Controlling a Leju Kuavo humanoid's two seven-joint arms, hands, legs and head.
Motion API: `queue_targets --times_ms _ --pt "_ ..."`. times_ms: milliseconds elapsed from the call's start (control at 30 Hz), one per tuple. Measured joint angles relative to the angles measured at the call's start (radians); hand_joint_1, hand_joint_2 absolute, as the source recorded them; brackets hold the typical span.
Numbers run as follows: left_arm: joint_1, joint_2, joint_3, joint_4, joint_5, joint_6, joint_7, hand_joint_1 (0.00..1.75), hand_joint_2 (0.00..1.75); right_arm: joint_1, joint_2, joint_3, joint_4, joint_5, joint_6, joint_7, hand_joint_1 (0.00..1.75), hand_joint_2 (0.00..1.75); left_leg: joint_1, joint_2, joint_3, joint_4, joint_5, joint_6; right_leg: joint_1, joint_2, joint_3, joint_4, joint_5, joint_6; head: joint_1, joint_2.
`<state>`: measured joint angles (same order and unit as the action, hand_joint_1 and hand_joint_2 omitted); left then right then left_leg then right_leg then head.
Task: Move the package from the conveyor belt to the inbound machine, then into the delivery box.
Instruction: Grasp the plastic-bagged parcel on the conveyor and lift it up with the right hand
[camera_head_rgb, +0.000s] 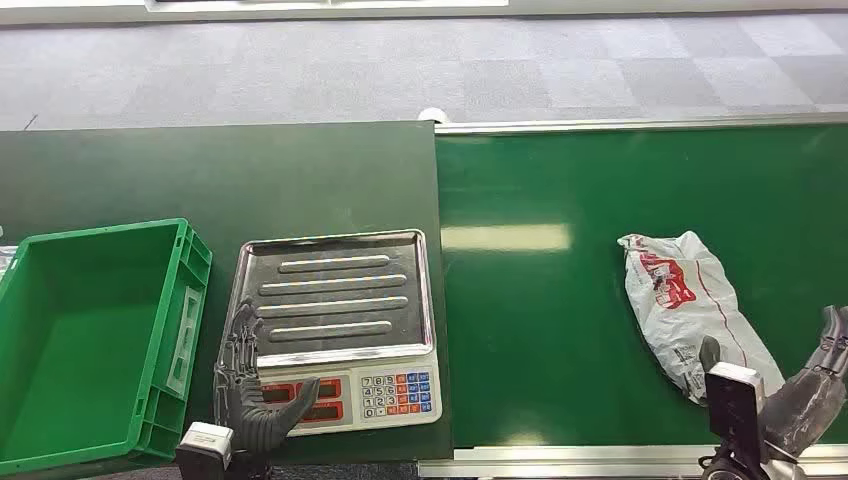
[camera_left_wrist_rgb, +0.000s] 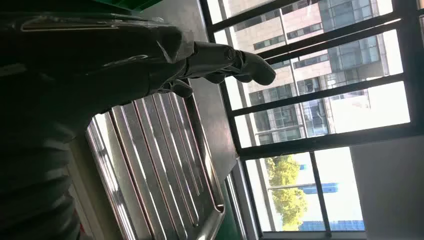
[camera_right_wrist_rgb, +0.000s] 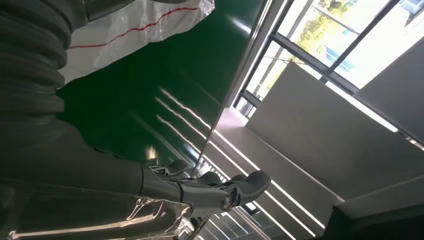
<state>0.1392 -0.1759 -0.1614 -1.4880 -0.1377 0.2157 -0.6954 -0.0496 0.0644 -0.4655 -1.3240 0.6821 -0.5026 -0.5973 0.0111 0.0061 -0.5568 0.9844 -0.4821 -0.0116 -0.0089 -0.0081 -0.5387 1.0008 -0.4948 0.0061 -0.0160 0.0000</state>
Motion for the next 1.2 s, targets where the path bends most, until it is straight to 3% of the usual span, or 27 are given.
queue_targets --times_ms 267,533,633,833,967,1133,1200 --pt "-0.019 0.007 -0.022 -0.039 0.009 -0.018 0.0 0.0 1.75 -0.092 -0.057 -0.067 0.128 0.021 -0.006 0.046 0.0 1.75 0.0 0.0 0.0 0.0 0.0 0.0 0.0 0.0 0.0 0.0 0.001 0.001 0.0 0.0" --pt "-0.035 0.009 -0.053 -0.066 0.033 -0.026 0.0 0.0 1.75 -0.279 -0.172 -0.118 0.455 0.061 0.007 0.068 0.0 1.75 0.0 0.0 0.0 0.0 0.0 0.0 0.0 0.0 0.001 0.0 0.002 0.001 0.0 0.0" --pt "-0.039 0.012 -0.056 -0.072 0.055 -0.042 0.0 0.0 1.75 -0.374 -0.233 -0.122 0.6 0.118 0.042 0.159 0.0 1.75 0.0 0.0 0.0 0.001 0.001 0.001 0.0 0.0 0.001 0.0 0.002 0.001 0.0 0.0" --pt "-0.052 0.014 -0.056 -0.073 0.064 -0.061 0.0 0.0 1.75 -0.521 -0.323 -0.101 0.818 0.235 0.201 0.386 0.0 1.75 0.0 -0.001 0.0 0.001 0.001 0.001 0.0 0.0 0.0 0.0 0.002 0.001 0.0 0.0" --pt "-0.064 0.014 -0.056 -0.072 0.068 -0.068 0.0 0.0 1.75 -0.555 -0.349 -0.082 0.896 0.277 0.269 0.456 0.0 1.75 0.0 -0.001 0.0 0.001 0.001 0.001 0.0 0.0 0.0 0.0 0.002 0.001 0.0 0.0" --pt "-0.102 0.014 -0.057 -0.055 0.085 -0.078 0.0 0.0 1.75 -0.557 -0.364 -0.031 0.97 0.381 0.496 0.628 0.0 1.75 0.0 -0.002 -0.001 0.001 0.001 0.001 0.0 0.0 0.0 0.0 0.002 0.001 0.0 0.0" --pt "-0.121 0.014 -0.057 -0.043 0.086 -0.072 0.0 0.0 1.75 -0.549 -0.364 -0.012 0.989 0.4 0.551 0.652 0.78 1.75 0.0 -0.002 0.0 0.001 0.001 0.001 0.0 0.0 0.0 0.0 0.002 0.001 0.0 0.0"
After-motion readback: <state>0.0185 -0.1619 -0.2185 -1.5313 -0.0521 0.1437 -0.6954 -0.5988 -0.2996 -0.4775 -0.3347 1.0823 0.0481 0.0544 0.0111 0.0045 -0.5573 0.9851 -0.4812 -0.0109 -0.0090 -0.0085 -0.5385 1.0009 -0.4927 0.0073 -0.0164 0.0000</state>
